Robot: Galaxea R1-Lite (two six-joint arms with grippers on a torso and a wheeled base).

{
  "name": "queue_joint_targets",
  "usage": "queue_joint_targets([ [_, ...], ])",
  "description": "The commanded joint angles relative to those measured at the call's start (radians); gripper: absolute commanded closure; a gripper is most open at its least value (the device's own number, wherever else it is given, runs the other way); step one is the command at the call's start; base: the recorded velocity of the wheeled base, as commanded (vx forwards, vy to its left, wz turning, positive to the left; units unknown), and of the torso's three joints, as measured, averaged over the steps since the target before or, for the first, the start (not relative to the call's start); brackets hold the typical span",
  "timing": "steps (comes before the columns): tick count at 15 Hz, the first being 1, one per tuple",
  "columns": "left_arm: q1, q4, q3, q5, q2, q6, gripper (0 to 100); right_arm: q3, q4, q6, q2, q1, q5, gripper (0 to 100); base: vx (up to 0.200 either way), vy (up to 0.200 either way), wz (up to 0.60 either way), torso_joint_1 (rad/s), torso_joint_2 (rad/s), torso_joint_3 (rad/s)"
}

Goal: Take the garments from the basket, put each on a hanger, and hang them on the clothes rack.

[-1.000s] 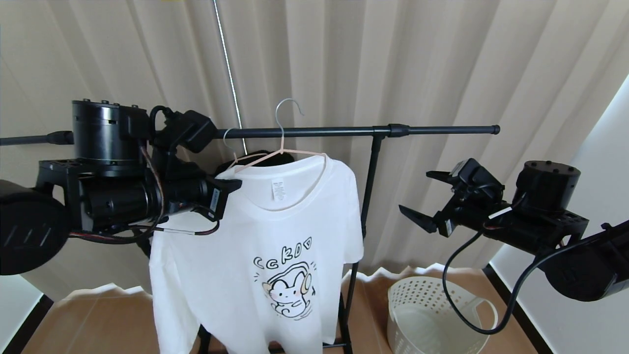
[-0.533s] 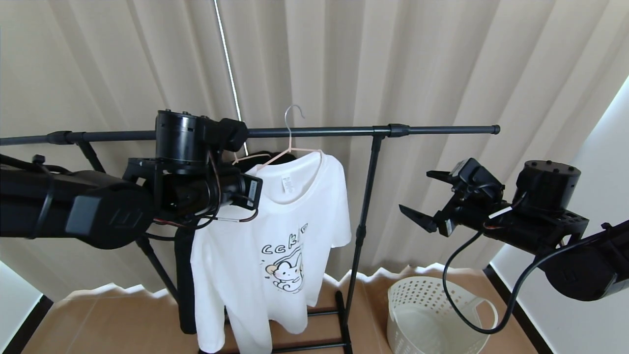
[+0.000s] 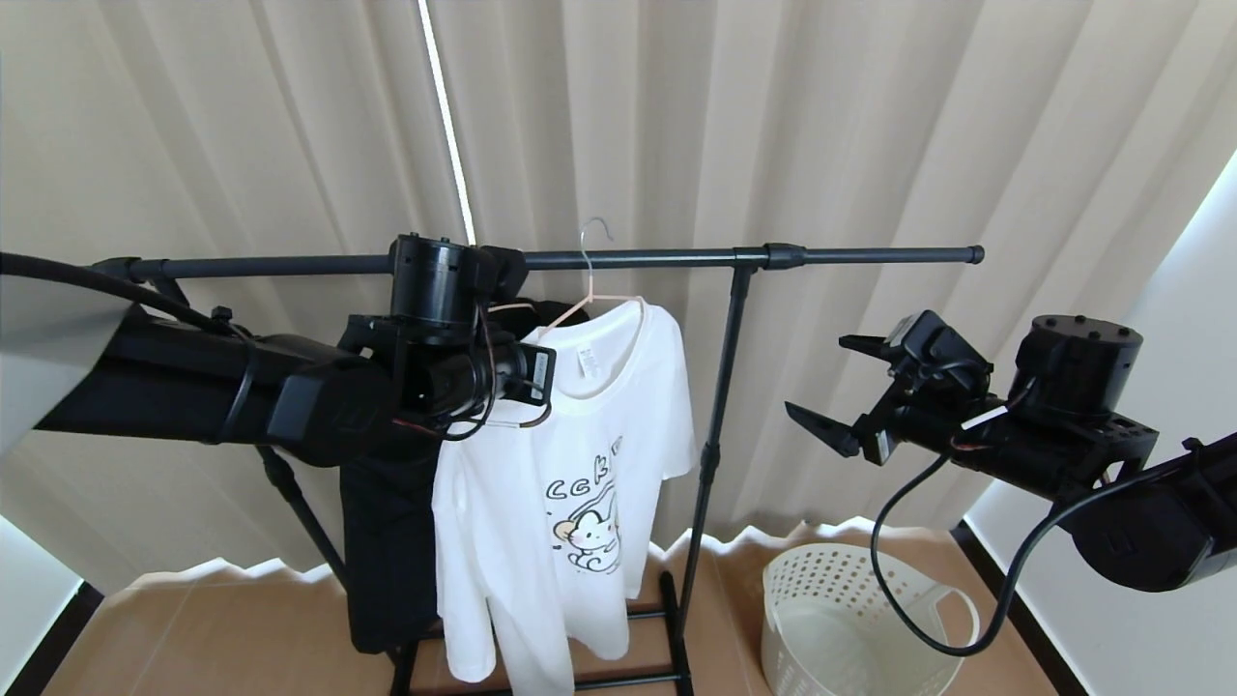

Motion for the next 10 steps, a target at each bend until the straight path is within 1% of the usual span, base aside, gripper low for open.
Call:
queue_joint_targets([
  [1,0.003,0.000,-0.036,0.002,0.042,-0.023,100,0.000,0.000,-0.001,0.001,0.000,0.001,0,0.000,0.000,0.00,0.000,0.00,0.000],
  [5,0.011,0.001,-0.113,0.060,0.097,-0.082,100,0.000,0.000,-0.001,0.001,0.000,0.001,0,0.000,0.000,0.00,0.000,0.00,0.000],
  [8,0.011,0.000,-0.115,0.063,0.114,-0.088,100,0.000,0.000,-0.001,0.003,-0.001,0.001,0,0.000,0.000,0.00,0.000,0.00,0.000],
  [10,0.011,0.000,-0.113,0.062,0.118,-0.106,100,0.000,0.000,-0.001,0.003,0.000,0.001,0,0.000,0.000,0.00,0.000,0.00,0.000],
])
